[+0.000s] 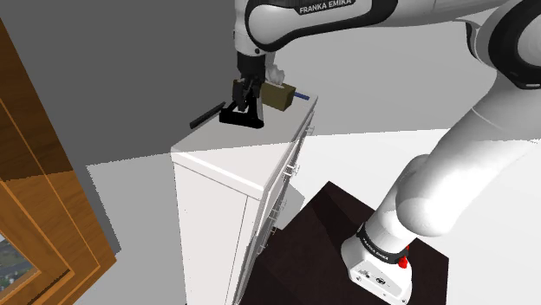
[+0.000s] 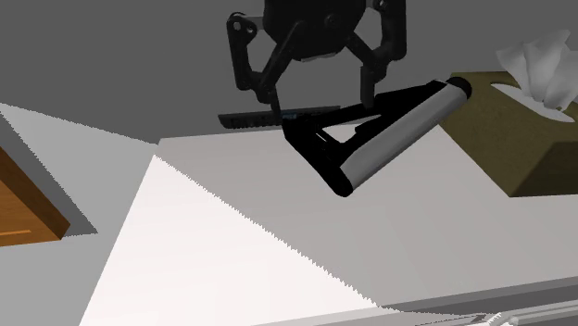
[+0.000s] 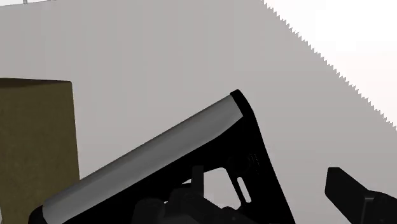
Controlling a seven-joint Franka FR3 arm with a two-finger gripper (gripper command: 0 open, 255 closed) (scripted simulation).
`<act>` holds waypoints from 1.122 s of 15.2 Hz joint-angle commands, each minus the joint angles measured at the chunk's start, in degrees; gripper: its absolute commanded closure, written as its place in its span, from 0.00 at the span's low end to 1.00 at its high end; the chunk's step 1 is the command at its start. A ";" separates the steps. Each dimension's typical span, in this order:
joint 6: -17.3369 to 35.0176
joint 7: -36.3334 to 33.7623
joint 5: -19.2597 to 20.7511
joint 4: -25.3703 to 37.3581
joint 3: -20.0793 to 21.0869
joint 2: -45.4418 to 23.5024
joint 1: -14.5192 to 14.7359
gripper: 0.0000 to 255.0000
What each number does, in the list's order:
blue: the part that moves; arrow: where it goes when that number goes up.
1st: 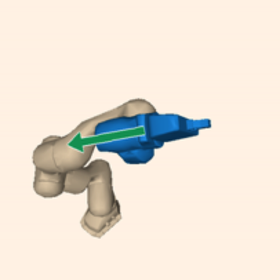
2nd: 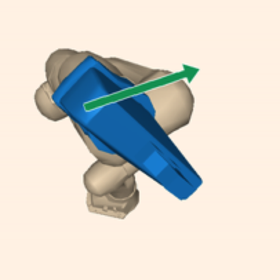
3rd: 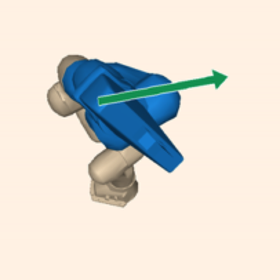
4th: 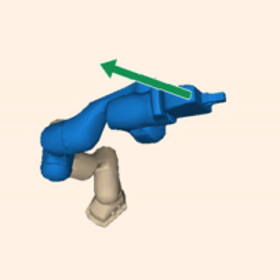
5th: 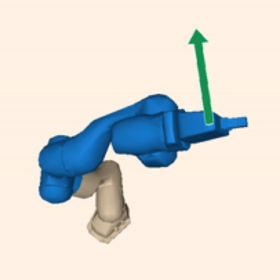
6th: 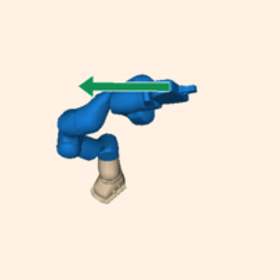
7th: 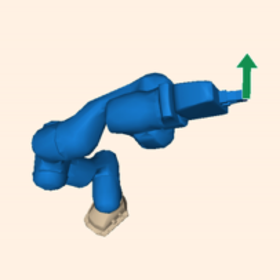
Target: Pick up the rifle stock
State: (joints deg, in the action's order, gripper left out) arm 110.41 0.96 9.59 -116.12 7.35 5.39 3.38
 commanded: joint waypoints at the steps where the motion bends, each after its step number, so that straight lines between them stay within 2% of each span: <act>1: 0.60 -0.73 1.61 3.91 0.66 -4.64 0.37 0.00; 3: 0.76 -1.47 3.25 7.99 1.18 -9.07 0.91 0.00; 10: 5.72 -2.66 3.97 4.30 1.02 -10.47 0.92 0.00; 13: 6.12 -2.76 4.04 4.03 0.98 -10.61 0.94 0.00; 14: 5.86 -2.45 3.98 4.19 0.87 -10.46 0.82 1.00; 17: 6.33 -2.22 4.12 4.30 0.68 -10.95 0.62 1.00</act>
State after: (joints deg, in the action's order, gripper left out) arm 115.16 -1.65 13.64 -111.59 8.26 -2.09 4.20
